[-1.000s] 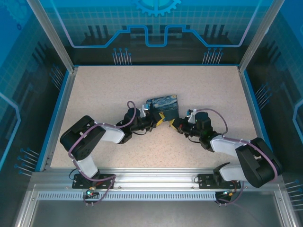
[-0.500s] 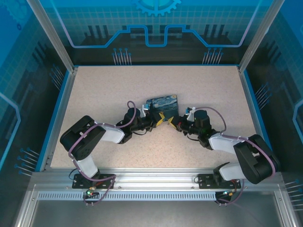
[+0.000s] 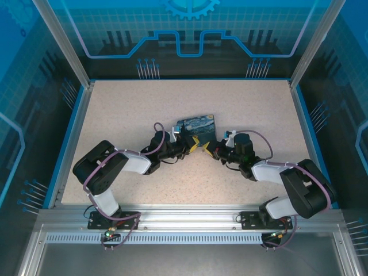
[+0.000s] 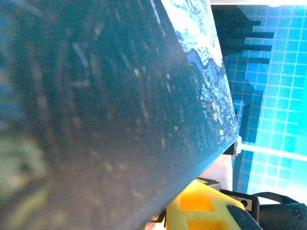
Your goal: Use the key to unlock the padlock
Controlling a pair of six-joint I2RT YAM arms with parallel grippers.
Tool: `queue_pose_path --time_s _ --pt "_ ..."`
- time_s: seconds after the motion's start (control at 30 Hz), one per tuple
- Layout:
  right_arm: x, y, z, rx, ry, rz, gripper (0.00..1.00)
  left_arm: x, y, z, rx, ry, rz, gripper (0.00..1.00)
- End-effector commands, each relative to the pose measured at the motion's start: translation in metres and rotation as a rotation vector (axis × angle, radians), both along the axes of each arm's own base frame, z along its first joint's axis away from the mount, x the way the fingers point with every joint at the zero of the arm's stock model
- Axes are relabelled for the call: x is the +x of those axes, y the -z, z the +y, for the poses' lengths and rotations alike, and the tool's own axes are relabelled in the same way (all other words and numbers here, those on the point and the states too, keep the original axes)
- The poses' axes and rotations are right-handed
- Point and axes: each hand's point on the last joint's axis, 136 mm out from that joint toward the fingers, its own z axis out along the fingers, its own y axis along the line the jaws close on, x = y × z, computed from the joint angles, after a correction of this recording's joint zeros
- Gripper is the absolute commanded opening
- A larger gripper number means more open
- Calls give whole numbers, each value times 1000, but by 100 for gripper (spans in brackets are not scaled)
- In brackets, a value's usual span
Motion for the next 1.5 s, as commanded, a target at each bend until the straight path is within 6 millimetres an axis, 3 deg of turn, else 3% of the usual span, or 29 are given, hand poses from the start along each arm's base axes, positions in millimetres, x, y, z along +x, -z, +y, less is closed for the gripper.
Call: queue_pose_path --time_s 0.0,0.53,1.03,1.47 --pt "5 -22 11 44 -17 -64 0 2 -23 -8 -49 26 -47 0" --pt "1 -37 13 51 -28 -93 0 2 -21 -8 -46 23 -46 0" --pt "4 -21 15 75 -30 -90 0 1 -30 -9 -67 31 -58 0" --pt "12 -30 14 197 -29 -65 0 0 -33 -8 -83 27 -65 0"
